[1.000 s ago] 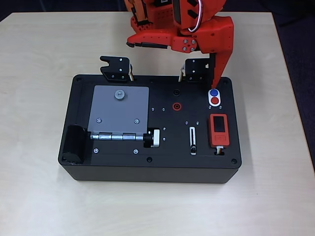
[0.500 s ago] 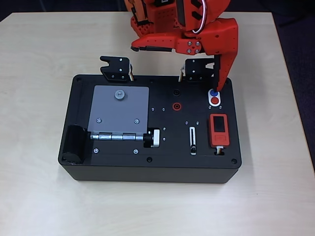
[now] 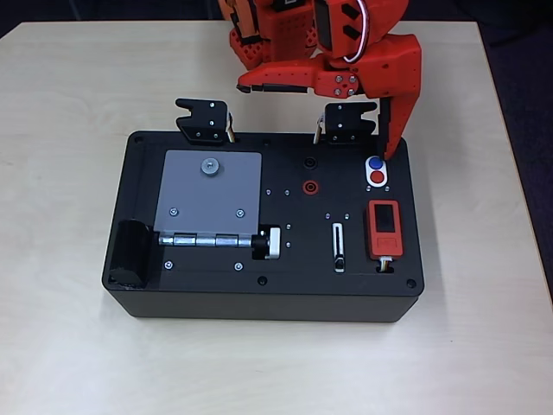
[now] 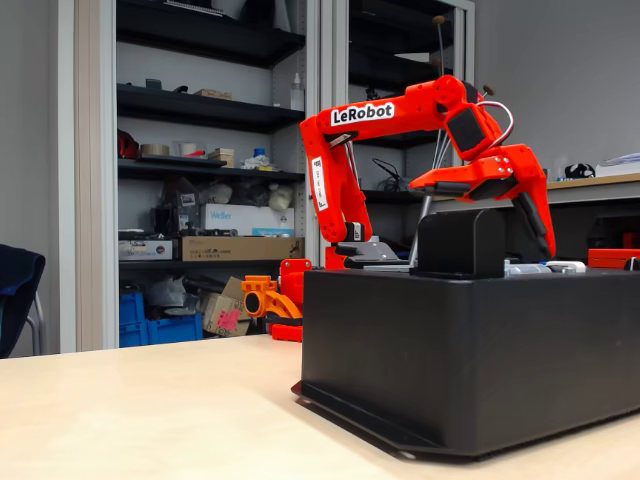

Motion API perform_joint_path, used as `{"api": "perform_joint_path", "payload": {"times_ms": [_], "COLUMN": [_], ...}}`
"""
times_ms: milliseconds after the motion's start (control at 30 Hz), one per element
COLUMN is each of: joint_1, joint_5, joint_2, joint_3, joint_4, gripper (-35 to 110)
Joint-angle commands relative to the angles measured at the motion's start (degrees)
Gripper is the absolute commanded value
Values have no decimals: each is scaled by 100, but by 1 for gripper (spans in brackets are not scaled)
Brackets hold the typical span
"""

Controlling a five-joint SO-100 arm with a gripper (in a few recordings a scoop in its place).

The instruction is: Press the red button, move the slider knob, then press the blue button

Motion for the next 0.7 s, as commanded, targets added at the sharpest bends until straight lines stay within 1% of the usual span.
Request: {"api": "perform_joint_path", "payload": {"times_ms": [0,667], "joint_1": [-35,-26], "joint_5": [79,79], "joint_2": [299,299], "joint_3": [97,185], "joint_4": [-53,-149], "gripper": [103,103]}}
